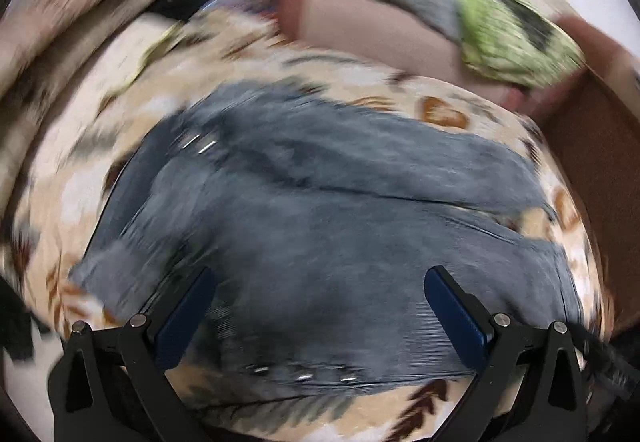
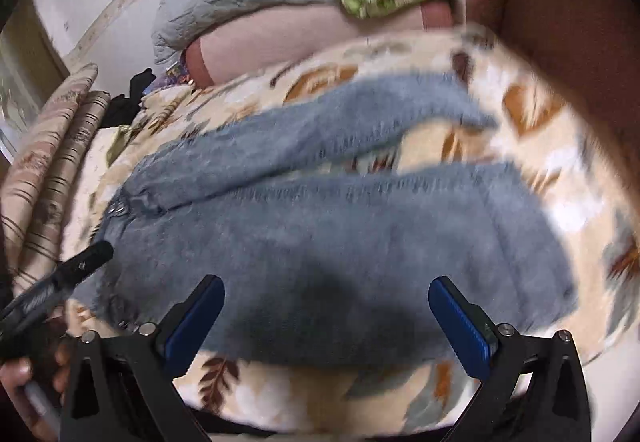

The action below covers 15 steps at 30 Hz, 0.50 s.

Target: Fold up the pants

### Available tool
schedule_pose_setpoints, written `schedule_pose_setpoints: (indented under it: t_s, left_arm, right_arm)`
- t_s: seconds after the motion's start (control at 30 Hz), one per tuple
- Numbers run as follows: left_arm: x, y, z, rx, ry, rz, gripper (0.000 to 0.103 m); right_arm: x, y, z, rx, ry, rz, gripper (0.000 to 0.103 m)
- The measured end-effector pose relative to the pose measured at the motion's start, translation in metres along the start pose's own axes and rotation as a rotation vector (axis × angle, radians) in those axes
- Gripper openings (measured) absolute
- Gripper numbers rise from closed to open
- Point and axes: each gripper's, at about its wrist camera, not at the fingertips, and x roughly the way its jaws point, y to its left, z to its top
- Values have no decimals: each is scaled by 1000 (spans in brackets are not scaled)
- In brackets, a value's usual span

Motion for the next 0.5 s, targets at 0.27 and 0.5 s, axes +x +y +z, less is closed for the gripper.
schedule_pose_setpoints:
  t_s: [0.27, 0.5]
  left_arm:
    - [28, 92, -17, -270, 96, 176, 103]
    - [39, 105, -23, -324, 113, 180, 103]
  right_arm:
    - [-1, -114, -27, 461, 25, 93, 101]
    - [-11, -166, -18, 694, -3, 33, 102]
